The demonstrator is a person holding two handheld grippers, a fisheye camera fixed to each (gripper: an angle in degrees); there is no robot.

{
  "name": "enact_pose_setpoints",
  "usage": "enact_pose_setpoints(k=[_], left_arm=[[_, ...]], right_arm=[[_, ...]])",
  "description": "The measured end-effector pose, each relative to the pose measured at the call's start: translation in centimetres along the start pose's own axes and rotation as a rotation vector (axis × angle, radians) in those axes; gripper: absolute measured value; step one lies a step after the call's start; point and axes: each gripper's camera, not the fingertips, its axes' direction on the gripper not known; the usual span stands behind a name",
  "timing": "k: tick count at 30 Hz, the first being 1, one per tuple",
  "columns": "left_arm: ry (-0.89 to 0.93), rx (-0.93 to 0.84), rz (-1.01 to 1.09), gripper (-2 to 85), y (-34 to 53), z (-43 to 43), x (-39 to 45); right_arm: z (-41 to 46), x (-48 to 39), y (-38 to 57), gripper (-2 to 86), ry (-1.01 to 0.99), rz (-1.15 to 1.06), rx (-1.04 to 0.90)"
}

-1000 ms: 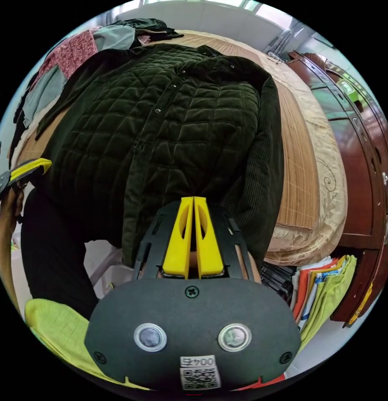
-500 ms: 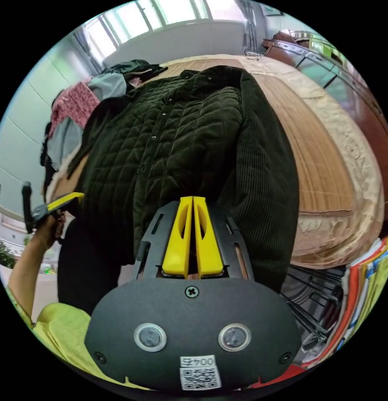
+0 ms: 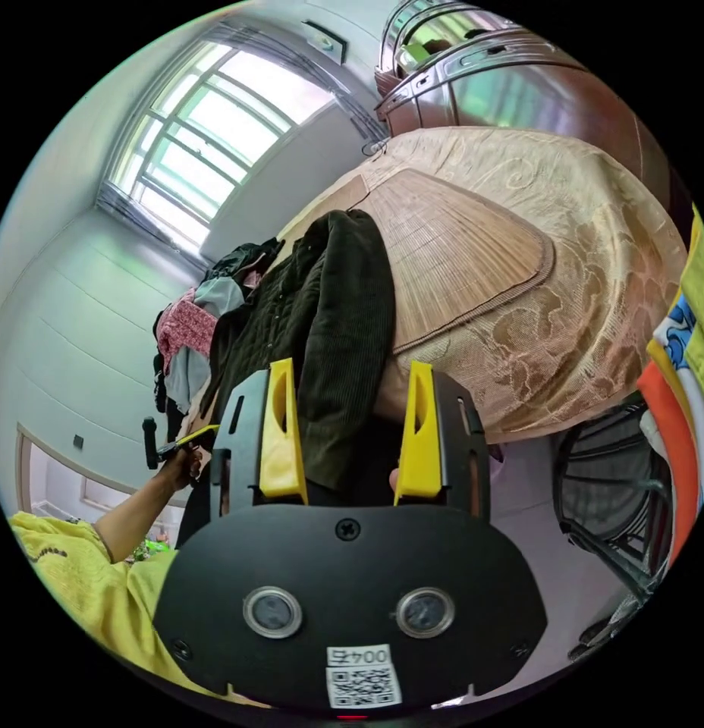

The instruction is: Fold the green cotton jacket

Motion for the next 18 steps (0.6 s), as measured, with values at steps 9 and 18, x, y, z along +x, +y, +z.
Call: enact_pose_setpoints(k=[9, 18], left_arm=[[0.011, 0.006, 0.016, 2.2, 1.0, -0.6, -1.8], [0.149, 0.024, 0.027, 10.7, 2.0, -2.5, -4.8]], right_arm=[[-0.1, -0.2, 0.6, 19.0, 0.013, -0.026, -0.044], [1.6, -0.7, -1.1, 4.2, -0.094, 0.006, -0.246]])
